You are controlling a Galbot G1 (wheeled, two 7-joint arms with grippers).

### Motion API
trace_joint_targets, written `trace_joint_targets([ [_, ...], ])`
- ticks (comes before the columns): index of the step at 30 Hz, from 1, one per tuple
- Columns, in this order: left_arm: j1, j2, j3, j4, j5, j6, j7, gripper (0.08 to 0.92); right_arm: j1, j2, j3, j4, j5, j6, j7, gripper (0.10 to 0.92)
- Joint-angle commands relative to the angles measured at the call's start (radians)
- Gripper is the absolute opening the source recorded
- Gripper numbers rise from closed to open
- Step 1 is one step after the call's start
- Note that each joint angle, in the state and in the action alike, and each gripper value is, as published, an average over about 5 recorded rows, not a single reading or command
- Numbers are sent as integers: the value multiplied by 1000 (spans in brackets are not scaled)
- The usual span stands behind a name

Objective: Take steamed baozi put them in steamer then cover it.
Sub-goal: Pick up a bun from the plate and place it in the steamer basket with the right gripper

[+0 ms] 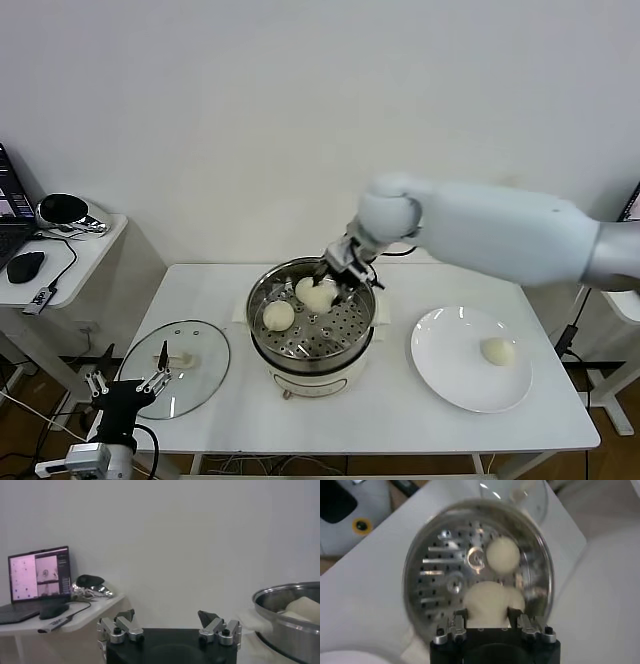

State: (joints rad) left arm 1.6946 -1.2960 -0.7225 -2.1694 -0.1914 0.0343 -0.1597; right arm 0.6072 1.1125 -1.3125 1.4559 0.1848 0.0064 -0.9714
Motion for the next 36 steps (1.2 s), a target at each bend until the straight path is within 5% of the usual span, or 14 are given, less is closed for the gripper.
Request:
trace_joint_targets([
  [1,4,-4,-4,-13,0,1,0,823,-70,122,-49,-31,-185,222,32,518],
  [27,4,-9,-1,-2,1,-1,0,823,-73,58,-60,12,-290,343,-5,569],
  [36,3,-6,-1,-7,0,0,0,823,-12,21,-3,16,-206,268,-2,786],
])
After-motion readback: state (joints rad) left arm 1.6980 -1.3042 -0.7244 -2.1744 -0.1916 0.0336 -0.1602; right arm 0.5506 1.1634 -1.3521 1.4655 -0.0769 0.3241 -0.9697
